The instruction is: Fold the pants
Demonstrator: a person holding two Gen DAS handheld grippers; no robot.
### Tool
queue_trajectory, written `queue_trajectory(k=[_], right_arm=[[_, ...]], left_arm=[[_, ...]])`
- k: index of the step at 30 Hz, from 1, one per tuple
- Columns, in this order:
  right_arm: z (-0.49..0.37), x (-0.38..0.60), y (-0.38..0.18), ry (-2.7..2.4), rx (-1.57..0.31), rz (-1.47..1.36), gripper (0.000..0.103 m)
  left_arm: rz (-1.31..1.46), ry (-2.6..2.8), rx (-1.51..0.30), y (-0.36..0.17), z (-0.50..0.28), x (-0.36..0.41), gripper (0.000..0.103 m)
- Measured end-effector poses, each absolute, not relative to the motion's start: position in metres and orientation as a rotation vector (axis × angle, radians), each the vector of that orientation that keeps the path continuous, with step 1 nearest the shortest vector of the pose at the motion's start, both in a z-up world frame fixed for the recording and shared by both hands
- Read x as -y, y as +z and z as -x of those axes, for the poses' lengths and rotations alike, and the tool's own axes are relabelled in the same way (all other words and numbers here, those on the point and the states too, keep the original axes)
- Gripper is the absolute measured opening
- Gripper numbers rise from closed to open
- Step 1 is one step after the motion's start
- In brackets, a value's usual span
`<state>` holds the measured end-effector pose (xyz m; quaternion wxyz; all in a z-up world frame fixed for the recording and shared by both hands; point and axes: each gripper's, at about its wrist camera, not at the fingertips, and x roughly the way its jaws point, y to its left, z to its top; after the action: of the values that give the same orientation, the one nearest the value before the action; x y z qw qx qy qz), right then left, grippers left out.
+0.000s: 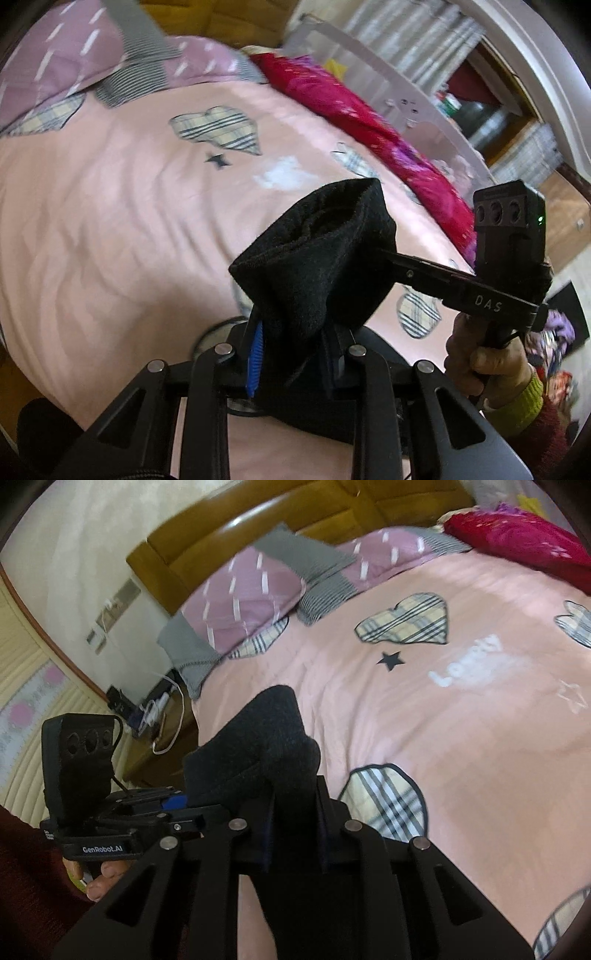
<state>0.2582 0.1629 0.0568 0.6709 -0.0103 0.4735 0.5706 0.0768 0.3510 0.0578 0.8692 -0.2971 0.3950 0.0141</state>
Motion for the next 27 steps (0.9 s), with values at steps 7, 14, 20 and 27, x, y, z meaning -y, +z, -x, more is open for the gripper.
queue_trajectory(k=[7,14,20,27], right_arm=[[-0.248,-0.095,0.073,1.216,-1.01,-0.056,0.02],[-0.231,-0.028,0.072,1.138,-0.981,-0.131,0.02],[-0.22,0.025,0.06,1.074,-0.966,-0.212,0.02],[-0.207,0.07,0.053,1.017,-0.928,-0.3,0.02]], left_arm=[[0.535,-0.092,-0.814,0.085,-0.077,-0.29,0.024],[0.454,-0.217,-0.842,0.096,-0.079,-0.221,0.024],[0.363,-0.305,-0.882,0.094,-0.076,-0.159,0.023],[0.285,-0.376,-0.911,0.09,-0.07,-0.109,0.023]])
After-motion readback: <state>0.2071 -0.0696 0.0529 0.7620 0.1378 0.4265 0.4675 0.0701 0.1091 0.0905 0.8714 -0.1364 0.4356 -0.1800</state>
